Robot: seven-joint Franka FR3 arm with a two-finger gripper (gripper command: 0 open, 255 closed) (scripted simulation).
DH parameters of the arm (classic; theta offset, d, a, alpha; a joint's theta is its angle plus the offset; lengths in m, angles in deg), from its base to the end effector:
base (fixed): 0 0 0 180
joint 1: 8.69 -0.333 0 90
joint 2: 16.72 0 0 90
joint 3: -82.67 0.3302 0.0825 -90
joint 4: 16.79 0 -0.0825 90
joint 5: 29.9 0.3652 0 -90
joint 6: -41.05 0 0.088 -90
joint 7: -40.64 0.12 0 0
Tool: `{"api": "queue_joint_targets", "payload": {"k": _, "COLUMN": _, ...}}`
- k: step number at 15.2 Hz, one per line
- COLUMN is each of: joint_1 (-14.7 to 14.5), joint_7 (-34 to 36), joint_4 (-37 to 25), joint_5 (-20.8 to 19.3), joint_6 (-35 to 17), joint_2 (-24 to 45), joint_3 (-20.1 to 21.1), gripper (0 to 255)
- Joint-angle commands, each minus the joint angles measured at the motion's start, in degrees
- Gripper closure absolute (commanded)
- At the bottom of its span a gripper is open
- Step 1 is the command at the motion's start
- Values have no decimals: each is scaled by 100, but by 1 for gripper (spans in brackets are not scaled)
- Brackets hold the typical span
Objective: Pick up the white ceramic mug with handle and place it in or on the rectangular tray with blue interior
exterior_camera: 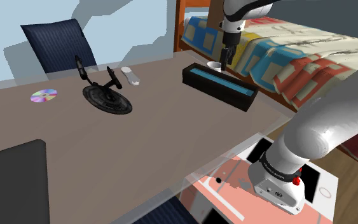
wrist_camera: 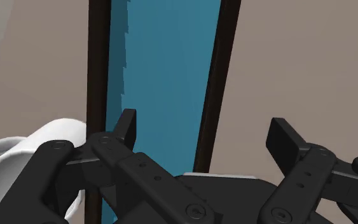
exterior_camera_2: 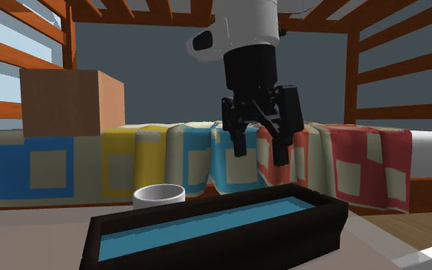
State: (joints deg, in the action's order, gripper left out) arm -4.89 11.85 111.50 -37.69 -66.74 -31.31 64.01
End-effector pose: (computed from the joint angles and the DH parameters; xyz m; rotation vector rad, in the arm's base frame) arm 0.4012 -0.1858 0.4673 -3.1171 -0.2718 0.1920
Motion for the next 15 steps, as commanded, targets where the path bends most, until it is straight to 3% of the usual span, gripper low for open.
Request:
{"api": "queue_joint_targets", "payload": {"k": 1, "joint_1": 29, "joint_7": -305, "joint_4": -303, "joint_5": 80, "joint_6": -192, "joint_2": 459, "joint_3": -165, "gripper": 0}}
{"api": "queue_joint_targets", "payload": {"k": 8, "joint_1": 251, "joint_7": -1334, "joint_4": -1540, "joint_5": 610, "joint_6": -518, "joint_2": 1978, "joint_3": -519, "gripper": 0}}
{"api": "queue_joint_targets", "payload": {"k": 15, "joint_1": 768, "joint_7": -2237, "joint_4": -3222, "joint_5": 1293, "joint_6": -442, "joint_2": 3598, "joint_3": -537, "gripper": 0}}
